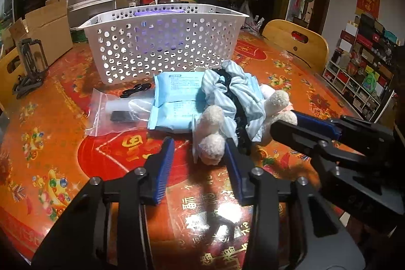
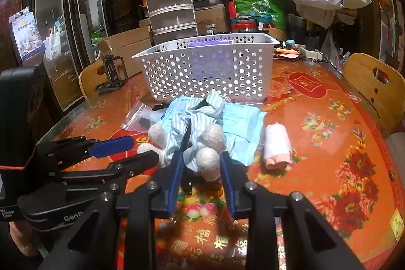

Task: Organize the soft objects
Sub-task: 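Move the right tool back to the plush doll and grasp it, then carry the plush doll with the right tool and drop it into the basket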

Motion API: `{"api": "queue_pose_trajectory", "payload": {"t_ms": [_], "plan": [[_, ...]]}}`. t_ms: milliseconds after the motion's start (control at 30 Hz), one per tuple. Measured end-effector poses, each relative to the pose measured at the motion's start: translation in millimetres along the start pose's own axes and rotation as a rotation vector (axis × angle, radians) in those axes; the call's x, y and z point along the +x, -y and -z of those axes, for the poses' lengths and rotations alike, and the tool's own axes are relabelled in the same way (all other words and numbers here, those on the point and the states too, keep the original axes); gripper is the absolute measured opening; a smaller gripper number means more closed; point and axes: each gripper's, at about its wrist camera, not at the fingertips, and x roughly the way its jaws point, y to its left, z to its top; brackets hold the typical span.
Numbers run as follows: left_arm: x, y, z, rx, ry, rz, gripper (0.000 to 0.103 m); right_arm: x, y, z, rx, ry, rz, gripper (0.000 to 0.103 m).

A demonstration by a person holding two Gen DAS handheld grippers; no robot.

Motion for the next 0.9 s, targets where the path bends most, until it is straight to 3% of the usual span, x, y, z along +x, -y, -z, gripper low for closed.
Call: {"api": "queue_pose_trajectory", "payload": {"t_ms": [133, 900], "plan": [[3.2, -4.0, -0.5, -0.010, -0.012, 0.032, 0.015, 4.4, -0.2, 0.0, -0.007, -0.016, 0.011, 0.014], [-46.0, -16.2, -19.9, -0.012, 0.120, 0.018, 0.012, -8.2, -9.0, -19.9, -0.049, 0.038, -0.019, 0.010]]}}
